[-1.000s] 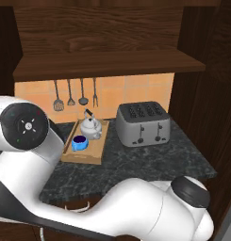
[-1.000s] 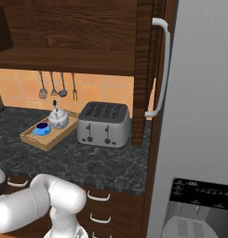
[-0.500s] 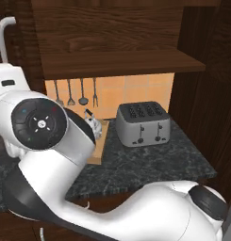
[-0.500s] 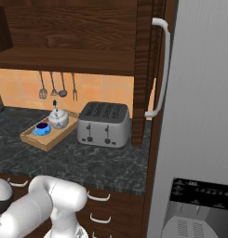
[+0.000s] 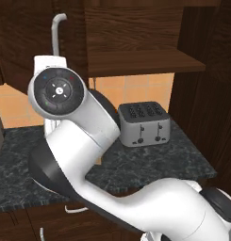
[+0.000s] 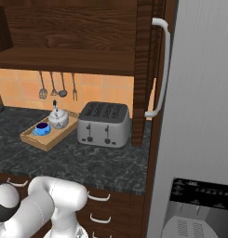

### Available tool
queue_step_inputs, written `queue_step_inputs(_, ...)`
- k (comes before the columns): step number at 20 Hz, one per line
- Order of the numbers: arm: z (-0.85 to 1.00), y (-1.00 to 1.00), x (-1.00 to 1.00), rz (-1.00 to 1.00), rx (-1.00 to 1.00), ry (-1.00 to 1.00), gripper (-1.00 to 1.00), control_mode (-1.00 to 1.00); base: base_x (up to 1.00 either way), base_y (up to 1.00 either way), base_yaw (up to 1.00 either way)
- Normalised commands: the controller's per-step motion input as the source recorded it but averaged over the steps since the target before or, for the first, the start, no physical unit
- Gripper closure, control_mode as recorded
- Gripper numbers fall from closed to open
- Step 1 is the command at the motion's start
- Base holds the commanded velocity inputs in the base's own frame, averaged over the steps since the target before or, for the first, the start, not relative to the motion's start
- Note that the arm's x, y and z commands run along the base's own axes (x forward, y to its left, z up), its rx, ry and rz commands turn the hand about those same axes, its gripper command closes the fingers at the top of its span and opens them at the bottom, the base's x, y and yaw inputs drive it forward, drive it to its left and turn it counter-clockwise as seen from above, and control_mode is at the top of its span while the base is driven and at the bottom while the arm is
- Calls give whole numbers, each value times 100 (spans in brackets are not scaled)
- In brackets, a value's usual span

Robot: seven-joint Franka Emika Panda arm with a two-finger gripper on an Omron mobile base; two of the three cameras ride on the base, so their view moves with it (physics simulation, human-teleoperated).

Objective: Pick the kettle from the counter and place it on the tray. Then pick the mug from the cabinet and place it on the tray. Then close the cabinet doors.

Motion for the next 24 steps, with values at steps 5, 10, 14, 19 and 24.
queue_step_inputs(5,-5,-76,56,-19,0,4,-100,-100,0,0,0)
queue_step_inputs(10,-6,-54,83,-13,0,2,-100,-100,0,0,0)
queue_step_inputs(14,-7,-26,100,-4,0,2,-100,-100,0,0,0)
queue_step_inputs(19,-8,-7,100,0,0,1,-100,-100,0,0,0)
queue_step_inputs(24,-12,-17,100,0,-2,3,-100,-100,0,0,0)
